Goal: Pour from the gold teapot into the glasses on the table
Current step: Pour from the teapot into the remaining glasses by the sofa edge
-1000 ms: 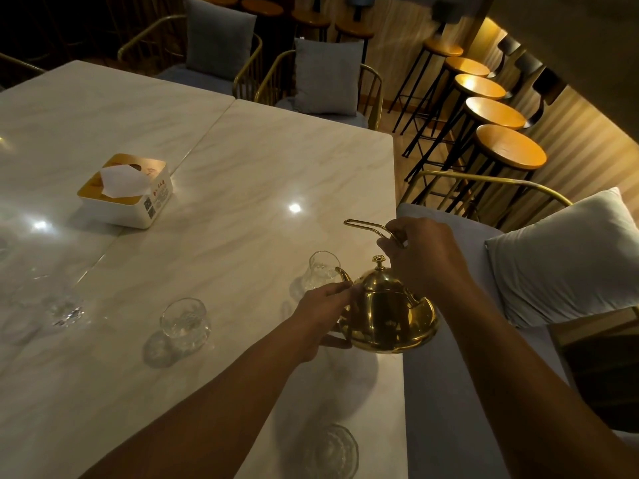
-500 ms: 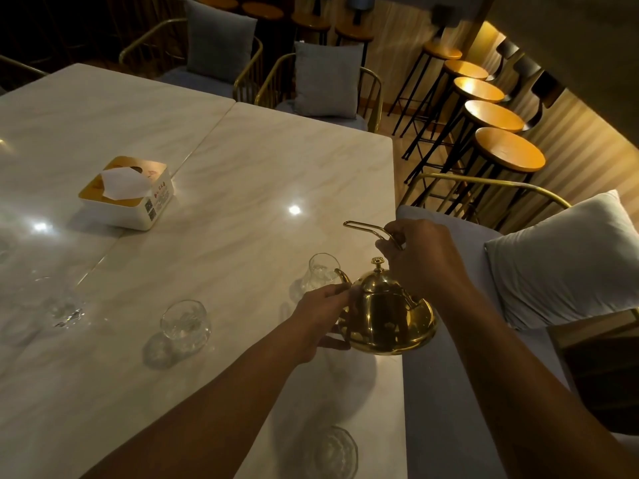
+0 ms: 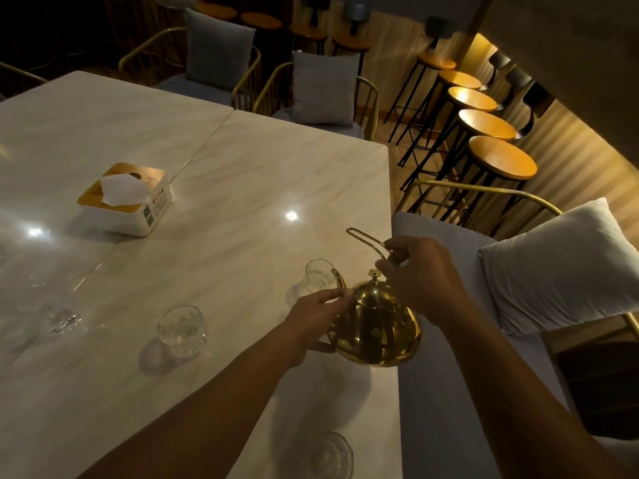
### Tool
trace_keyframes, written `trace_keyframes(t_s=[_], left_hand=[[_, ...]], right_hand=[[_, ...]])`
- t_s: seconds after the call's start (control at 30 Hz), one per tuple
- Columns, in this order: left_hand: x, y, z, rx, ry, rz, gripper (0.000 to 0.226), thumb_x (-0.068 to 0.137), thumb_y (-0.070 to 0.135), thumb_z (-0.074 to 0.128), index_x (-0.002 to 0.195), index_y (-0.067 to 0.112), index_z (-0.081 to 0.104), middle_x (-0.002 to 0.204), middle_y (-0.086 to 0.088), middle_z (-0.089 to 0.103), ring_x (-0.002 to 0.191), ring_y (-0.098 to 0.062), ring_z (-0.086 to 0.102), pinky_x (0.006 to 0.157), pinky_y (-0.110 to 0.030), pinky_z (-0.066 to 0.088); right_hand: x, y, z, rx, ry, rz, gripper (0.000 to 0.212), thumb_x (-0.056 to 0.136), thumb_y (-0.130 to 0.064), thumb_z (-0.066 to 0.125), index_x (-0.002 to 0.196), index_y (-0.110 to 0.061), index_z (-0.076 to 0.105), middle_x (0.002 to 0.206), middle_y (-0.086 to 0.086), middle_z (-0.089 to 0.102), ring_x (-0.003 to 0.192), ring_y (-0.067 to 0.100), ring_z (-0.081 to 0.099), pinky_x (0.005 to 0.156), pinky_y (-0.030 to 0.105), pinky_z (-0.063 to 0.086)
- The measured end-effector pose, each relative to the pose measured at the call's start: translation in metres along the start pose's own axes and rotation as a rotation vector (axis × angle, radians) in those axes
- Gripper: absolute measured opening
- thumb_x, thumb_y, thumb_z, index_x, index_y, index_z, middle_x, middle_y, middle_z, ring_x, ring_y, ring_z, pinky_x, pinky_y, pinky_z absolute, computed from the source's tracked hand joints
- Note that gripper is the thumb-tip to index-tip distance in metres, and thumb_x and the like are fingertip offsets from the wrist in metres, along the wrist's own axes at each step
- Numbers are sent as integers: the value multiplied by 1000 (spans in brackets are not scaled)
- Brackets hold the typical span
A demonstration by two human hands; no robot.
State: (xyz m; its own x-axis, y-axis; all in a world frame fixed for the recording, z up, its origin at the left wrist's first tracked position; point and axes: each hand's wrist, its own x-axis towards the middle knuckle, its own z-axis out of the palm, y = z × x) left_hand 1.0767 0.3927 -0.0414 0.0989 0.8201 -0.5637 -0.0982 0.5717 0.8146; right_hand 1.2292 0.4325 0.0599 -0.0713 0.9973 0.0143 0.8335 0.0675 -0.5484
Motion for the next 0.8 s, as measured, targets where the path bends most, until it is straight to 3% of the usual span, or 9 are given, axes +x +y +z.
trace_keyframes(t_s=[0.1, 0.2, 0.3, 0.4, 0.57, 0.67, 0.8], left_hand=[[1, -2, -2, 40, 29, 19, 42, 81, 46, 71, 121, 36, 61, 98, 5, 66, 99, -23, 61, 86, -48, 57], [-5, -5, -2, 64, 50, 43, 42, 83, 40, 71, 123, 38, 59, 114, -2, 65, 105, -24, 60, 83, -45, 57], [-11, -8, -1, 123, 71, 115, 46, 84, 40, 69, 128, 37, 55, 127, -4, 58, 110, -24, 57, 76, -35, 57], [-17, -9, -1, 154, 94, 163, 48, 84, 39, 70, 130, 37, 54, 127, -1, 53, 113, -24, 56, 89, -40, 57], [-33, 4, 1, 346, 141, 295, 45, 87, 35, 68, 130, 31, 57, 127, -1, 58, 105, -13, 52, 82, -25, 49], [-48, 26, 4, 484, 252, 399, 43, 87, 36, 66, 128, 28, 59, 124, 1, 61, 110, -16, 56, 87, -28, 48], [-74, 65, 11, 401, 244, 420, 44, 91, 41, 58, 133, 27, 56, 133, -1, 59, 117, -19, 56, 93, -32, 45]], right_hand=[[-9, 7, 2, 61, -54, 30, 45, 92, -19, 70, 136, -15, 58, 120, 7, 68, 106, 24, 64, 82, 32, 54], [-19, 15, 7, 158, -97, 84, 44, 92, -14, 70, 134, -18, 59, 117, 6, 67, 104, 24, 65, 84, 37, 59], [-30, 21, 14, 219, -97, 128, 41, 91, -9, 70, 129, -17, 58, 108, 4, 65, 97, 21, 65, 67, 25, 55], [-40, 24, 19, 265, -46, 150, 33, 89, -9, 71, 120, -15, 60, 97, -4, 61, 89, 15, 63, 57, 15, 46], [-53, 20, 14, 373, 9, 176, 31, 90, -6, 70, 118, -14, 62, 95, -3, 61, 82, 9, 61, 56, 13, 46], [-62, 11, 8, 449, 46, 165, 29, 90, -5, 70, 116, -15, 62, 93, -3, 62, 81, 8, 62, 48, 11, 47], [-77, -8, 0, 515, 82, 121, 26, 91, -3, 67, 111, -19, 62, 89, -4, 62, 79, 8, 62, 45, 9, 47]])
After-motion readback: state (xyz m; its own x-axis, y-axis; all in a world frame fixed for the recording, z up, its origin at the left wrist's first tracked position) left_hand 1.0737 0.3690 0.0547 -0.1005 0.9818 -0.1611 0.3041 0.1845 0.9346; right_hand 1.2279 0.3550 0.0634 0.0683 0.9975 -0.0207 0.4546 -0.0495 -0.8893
